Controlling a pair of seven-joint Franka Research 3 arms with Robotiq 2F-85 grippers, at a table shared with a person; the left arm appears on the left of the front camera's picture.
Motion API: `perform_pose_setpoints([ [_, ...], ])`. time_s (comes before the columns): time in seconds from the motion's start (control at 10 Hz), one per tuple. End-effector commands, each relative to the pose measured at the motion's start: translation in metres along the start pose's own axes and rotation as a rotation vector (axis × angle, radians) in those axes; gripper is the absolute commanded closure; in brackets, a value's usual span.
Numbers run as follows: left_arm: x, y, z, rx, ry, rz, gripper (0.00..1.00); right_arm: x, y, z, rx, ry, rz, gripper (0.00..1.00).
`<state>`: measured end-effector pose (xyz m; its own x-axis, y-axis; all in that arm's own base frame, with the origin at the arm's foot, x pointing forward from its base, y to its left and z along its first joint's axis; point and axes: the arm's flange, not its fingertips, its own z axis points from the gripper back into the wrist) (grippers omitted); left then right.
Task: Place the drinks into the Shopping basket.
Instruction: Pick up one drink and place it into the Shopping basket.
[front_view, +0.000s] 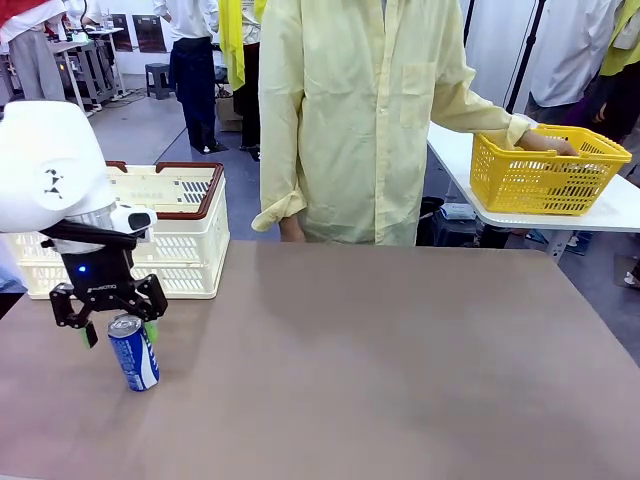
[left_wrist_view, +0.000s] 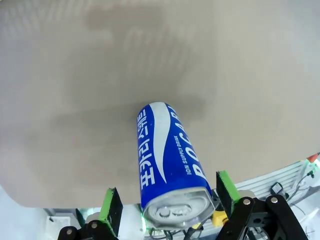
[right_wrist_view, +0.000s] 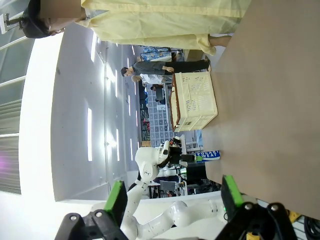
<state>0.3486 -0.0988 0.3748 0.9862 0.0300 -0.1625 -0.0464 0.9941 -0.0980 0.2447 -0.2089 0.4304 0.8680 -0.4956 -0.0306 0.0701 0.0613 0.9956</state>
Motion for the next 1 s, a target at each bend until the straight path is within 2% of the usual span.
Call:
perform_pose_setpoints([
  [0.0,-0.0525,0.0196,-0.0482,-0.003,-0.017,-0.004,0.00,-0.0025,0.0002,0.0035,-0.012,0.016,0.015,0.00],
  [0.3,-0.0508,0.0177,-0.0498,0.009,-0.012,-0.003,0.00,-0.0025,0.0002,0.0035,-0.012,0.016,0.015,0.00],
  [0.4,-0.0506,0.0168,-0.0519,0.025,-0.028,-0.001,0.08,-0.0025,0.0002,0.0035,-0.012,0.016,0.015,0.00],
  [0.5,-0.0507,0.0157,-0.0521,0.028,-0.028,0.001,0.63,-0.0025,0.0002,0.0035,-0.012,0.016,0.015,0.00],
  [0.6,-0.0502,0.0152,-0.0516,0.025,-0.033,0.000,1.00,-0.0025,0.0002,0.0035,-0.012,0.016,0.015,0.00],
  [0.9,-0.0490,0.0155,-0.0515,0.033,-0.046,0.005,1.00,-0.0025,0.0002,0.0035,-0.012,0.016,0.015,0.00],
])
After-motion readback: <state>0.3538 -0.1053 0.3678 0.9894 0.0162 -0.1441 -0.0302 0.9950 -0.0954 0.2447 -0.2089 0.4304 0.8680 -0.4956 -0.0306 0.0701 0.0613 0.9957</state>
